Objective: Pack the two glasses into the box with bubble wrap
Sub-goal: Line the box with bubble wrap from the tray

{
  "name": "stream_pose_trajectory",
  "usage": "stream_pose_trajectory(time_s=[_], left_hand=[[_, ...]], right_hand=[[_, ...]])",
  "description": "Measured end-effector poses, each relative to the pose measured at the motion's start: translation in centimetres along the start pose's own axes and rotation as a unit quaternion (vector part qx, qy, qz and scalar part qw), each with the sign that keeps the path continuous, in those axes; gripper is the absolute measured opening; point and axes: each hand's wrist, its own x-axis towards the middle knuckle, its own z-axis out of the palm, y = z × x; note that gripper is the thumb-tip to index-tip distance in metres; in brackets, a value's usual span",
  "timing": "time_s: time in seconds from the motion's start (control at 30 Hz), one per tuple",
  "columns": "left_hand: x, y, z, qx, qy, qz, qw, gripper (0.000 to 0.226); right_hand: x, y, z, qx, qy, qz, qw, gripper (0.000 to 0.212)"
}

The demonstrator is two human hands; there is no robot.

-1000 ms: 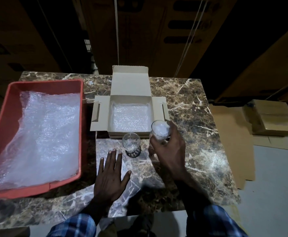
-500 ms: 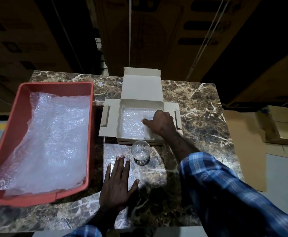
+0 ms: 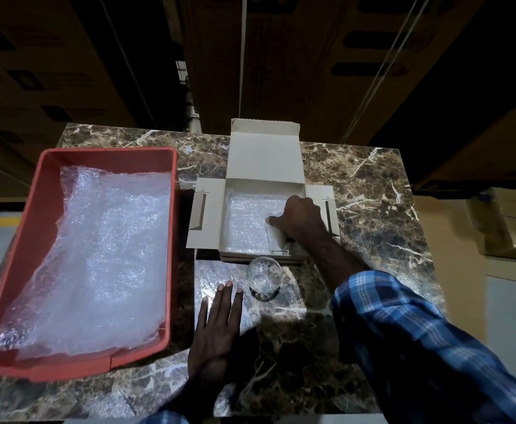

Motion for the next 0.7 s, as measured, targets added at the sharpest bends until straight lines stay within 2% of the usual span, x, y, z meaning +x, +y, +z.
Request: stream_pose_trajectory(time_s=[0.2, 0.33, 0.53, 0.7], left_hand=[[0.1, 0.1, 0.1, -0.003, -0.004, -0.007, 1.000, 0.090], [0.0, 0.2, -0.1, -0.004, -0.001, -0.010, 1.000, 0.089], [-0.2, 0.8, -0.6, -0.026, 0.033, -0.022, 0.999, 0.080], [-0.2, 0.4, -0.9, -0.075, 0.022, -0.006, 0.997, 0.074]], right_hand=[[-0.3, 0.0, 0.4, 0.006, 0.011, 0.021, 1.000, 0.035], [-0.6, -0.2, 0.5, 0.015, 0.028, 0.030, 0.999, 0.035], [-2.0, -0.2, -0.4, 0.051, 0.101, 0.025, 0.993, 0.038], [-5.0, -0.2, -1.7, 0.130, 0.146, -0.012, 0.981, 0.038]])
